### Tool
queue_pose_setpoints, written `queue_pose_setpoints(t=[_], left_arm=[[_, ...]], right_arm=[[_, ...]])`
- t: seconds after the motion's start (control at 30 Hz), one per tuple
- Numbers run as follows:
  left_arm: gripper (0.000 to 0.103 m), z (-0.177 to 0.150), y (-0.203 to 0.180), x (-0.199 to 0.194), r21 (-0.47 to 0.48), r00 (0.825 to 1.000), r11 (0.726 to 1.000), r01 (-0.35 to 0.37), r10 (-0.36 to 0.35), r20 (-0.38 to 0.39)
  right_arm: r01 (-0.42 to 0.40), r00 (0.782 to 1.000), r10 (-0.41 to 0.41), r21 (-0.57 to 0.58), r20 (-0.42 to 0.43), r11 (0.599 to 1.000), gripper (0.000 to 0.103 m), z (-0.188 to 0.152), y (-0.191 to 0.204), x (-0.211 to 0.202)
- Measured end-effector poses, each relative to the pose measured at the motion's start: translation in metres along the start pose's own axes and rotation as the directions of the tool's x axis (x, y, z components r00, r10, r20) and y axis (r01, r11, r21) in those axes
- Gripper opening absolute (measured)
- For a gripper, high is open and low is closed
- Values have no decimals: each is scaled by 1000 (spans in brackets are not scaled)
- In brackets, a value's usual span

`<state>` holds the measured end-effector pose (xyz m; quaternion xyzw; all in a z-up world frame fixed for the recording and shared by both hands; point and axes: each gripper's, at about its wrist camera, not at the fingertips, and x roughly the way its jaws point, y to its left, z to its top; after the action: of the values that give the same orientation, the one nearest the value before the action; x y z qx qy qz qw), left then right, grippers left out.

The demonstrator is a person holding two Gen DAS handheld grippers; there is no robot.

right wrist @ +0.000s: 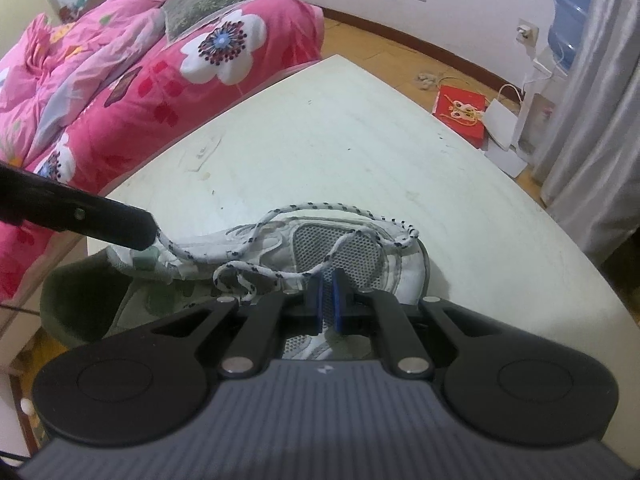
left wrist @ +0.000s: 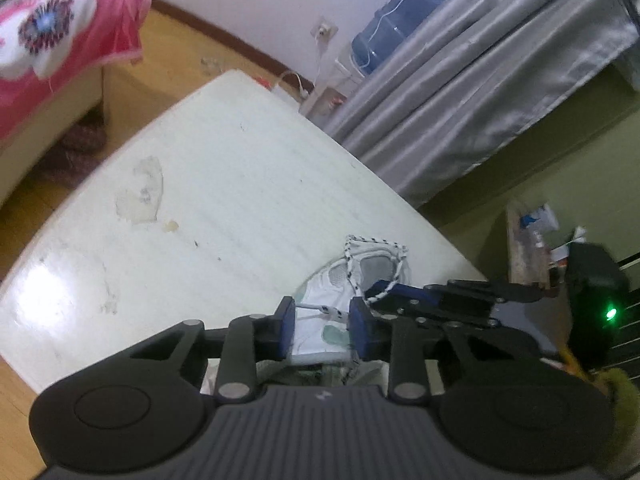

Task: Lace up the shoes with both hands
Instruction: 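Pull the lace end up away from the sneaker with the left tool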

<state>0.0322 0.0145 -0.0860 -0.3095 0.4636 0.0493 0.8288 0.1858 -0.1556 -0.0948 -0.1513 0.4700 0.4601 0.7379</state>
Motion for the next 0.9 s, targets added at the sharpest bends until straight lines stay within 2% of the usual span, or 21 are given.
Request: queue_pose_setpoints(t=[0.07, 0.3, 0.37, 0.4, 0.53, 0.63, 0.77, 0.9], left_arm=[[24, -3, -10, 4, 38, 1000, 999, -23, 22, 22], [18, -4, -27, 9, 95, 998, 995, -31, 25, 62], [6, -4, -31, 10, 106, 996, 994, -42, 33, 78], [4, -3, -32, 11, 110, 995, 993, -49, 40, 87], [3, -6, -46, 7, 223, 985, 967, -120, 89, 147], [3, -8, -54, 3, 262, 982, 954, -148, 109, 157], [3, -10, -56, -7, 264, 977, 949, -171, 128, 172], [3, -6, -47, -21, 196, 977, 968, -154, 119, 178]], right_arm=[[0, 1000, 0, 8, 3, 1000, 4, 0, -1, 0], [4, 1000, -5, 25, 18, 1000, 4, -3, 0, 0], [8, 1000, -9, 24, 20, 1000, 4, -3, 2, 0], [11, 1000, -12, 22, 22, 1000, 4, -3, 2, 0], [24, 999, -24, 12, 26, 1000, 4, -4, 5, 0], [34, 999, -34, 8, 28, 999, 4, -4, 7, 0], [42, 999, -42, 12, 22, 999, 4, -4, 8, 0], [49, 999, -49, 10, 16, 999, 4, -3, 9, 1]])
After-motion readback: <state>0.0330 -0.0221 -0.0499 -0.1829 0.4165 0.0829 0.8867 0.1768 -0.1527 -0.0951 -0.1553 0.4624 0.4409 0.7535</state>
